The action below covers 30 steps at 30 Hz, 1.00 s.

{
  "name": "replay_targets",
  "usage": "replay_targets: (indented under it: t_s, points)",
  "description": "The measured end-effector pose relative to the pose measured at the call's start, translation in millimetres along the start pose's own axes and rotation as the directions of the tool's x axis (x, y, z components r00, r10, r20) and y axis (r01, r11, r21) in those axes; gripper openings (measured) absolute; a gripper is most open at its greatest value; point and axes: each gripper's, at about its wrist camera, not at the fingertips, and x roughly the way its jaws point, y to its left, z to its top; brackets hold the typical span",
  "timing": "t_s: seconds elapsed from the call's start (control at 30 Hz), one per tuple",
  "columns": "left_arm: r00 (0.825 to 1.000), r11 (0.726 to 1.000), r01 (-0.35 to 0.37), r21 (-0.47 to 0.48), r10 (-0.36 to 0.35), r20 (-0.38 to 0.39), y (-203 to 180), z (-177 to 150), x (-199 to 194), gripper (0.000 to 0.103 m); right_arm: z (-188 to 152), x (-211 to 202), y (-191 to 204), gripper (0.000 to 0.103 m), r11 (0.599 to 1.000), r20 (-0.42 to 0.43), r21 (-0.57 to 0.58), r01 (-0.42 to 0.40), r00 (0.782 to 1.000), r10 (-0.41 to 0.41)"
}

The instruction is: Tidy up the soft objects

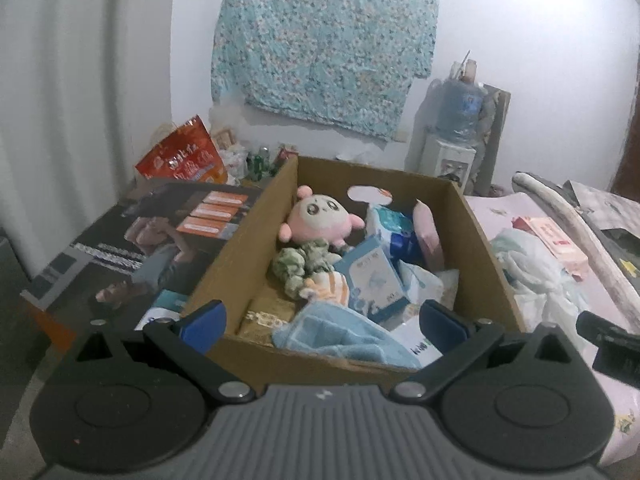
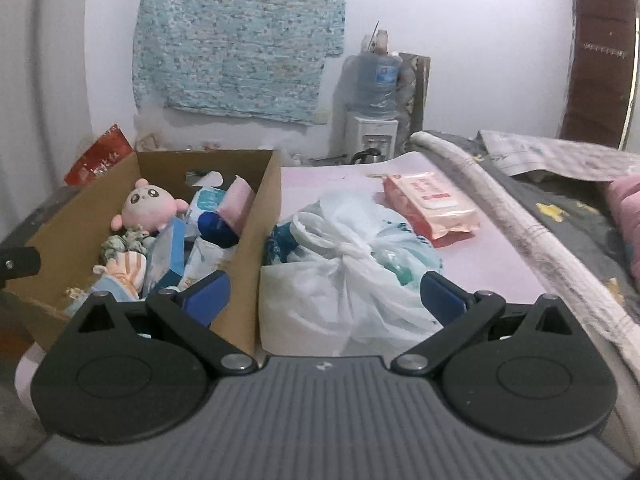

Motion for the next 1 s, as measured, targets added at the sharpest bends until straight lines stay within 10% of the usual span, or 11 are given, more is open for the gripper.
replay_targets:
  t_s: [0.27,1.0]
  points:
    - [0.995,0.999,0.042,0.009,-0.041,-0.086,-5,0,15,0.103,0,-27,-1,0.102,0.999,0.050,0.046,0.028,0.998,-0.030]
    - [0.985,0.992,-0.013,0.128,0.035,-0.167,-15,-12,14,0.103,-12,-4,0,0.102,0.992,-0.164,0.099,-0.082,0.982,0.098]
